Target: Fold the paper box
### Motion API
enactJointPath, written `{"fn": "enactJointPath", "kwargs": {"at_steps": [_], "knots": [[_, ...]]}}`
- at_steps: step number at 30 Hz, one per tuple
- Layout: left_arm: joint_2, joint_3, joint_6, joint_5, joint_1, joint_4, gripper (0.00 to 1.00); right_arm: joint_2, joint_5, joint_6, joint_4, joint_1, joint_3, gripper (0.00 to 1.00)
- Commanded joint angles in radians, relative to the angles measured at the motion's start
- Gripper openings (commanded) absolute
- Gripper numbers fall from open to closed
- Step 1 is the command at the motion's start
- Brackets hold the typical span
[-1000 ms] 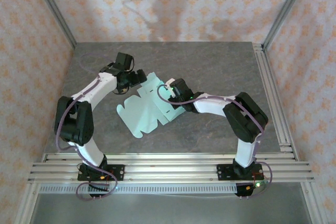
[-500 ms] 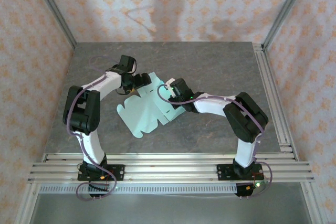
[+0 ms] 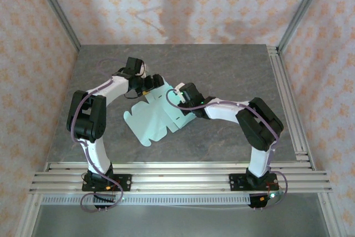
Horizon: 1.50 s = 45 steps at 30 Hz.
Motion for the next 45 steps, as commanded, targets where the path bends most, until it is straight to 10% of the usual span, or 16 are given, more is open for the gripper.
{"fn": "enactJointPath", "kwargs": {"at_steps": [1,8,14,20,45], "knots": [[-0.018,-0.017,0.010,0.011,-0.003,0.003,0.88,-0.018,0.008,-0.011,-0.017,-0.005,0.021,0.00],[-0.044,0.027,0.118,-0.165,0.002,-0.143,0.89,-0.025,0.008,-0.006,-0.014,-0.004,0.010,0.00],[-0.009,0.028,0.103,-0.053,0.003,-0.117,0.87,-0.020,0.012,-0.005,-0.009,-0.005,0.009,0.00],[0.002,0.007,0.105,0.035,-0.014,-0.065,0.62,-0.017,0.015,0.003,-0.008,-0.005,0.016,0.00],[0.069,-0.068,0.082,-0.009,-0.086,-0.100,0.61,-0.017,0.018,-0.003,-0.009,-0.007,0.012,0.00]]}}
